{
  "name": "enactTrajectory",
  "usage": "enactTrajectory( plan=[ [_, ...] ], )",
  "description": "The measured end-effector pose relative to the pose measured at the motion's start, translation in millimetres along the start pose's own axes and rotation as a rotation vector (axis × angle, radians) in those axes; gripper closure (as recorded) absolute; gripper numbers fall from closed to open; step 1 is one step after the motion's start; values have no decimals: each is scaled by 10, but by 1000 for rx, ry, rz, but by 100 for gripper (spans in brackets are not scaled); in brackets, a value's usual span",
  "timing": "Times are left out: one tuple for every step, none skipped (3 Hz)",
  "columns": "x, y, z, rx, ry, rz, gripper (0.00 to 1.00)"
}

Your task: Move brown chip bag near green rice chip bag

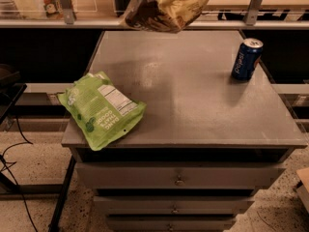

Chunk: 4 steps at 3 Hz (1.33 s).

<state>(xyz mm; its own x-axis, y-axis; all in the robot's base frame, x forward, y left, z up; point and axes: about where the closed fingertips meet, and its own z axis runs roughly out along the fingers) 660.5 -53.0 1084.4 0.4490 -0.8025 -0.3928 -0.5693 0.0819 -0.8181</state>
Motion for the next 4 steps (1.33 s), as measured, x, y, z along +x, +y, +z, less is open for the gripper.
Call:
enactTrajectory(
  plan=[
    [-232, 105, 24, -9, -55, -26, 83],
    [-399, 190, 0, -9, -96, -40, 59],
    [-535, 300, -2, -19, -130, -50, 36],
    [-654, 466, 19, -37, -161, -49, 13]
  ],
)
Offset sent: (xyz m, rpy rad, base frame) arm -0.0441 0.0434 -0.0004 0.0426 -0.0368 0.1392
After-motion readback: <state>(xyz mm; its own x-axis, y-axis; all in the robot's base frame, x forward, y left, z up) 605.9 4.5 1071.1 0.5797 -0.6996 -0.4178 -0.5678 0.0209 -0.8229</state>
